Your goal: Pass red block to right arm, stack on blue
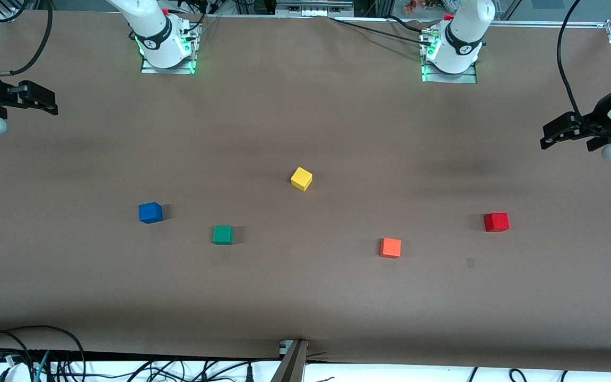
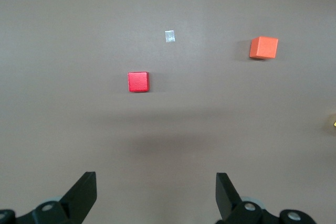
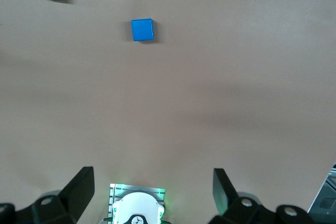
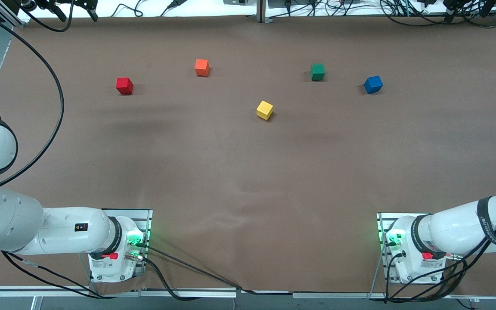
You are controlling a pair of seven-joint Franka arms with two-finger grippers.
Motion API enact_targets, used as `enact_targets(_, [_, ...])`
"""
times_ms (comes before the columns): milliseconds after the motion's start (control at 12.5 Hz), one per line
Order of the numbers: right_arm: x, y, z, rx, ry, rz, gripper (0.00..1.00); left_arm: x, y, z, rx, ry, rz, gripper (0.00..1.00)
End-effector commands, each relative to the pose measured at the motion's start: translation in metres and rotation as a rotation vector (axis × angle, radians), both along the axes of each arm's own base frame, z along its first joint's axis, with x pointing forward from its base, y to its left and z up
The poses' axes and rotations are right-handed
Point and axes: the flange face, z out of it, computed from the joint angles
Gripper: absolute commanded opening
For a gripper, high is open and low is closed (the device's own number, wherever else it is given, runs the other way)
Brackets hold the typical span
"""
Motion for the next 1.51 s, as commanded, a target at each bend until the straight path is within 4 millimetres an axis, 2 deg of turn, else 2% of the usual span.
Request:
enact_targets(0, [0.001,-0.002,0.002,0.014,-0.004,0.003,1.0,-0.005,0.0,0.004,-0.005,-0.021,0.007,1.0])
enact_targets(478, [0.001,-0.002,0.002,0.02,-0.004,0.002,1.0,-0.003,0.001,0.001,-0.001,-0.018,0.007,1.0])
enact_targets(797, [0.001,-0.004,0.002,0.02,-0.004,-0.001,1.0,-0.001,0.022,-0.006,-0.001,-0.003,0.042,1.0])
enact_targets(1435, [0.001,-0.004,0.002,0.02,-0.004,-0.001,1.0,-0.001,0.02,-0.006,-0.001,-0.001,0.038,1.0])
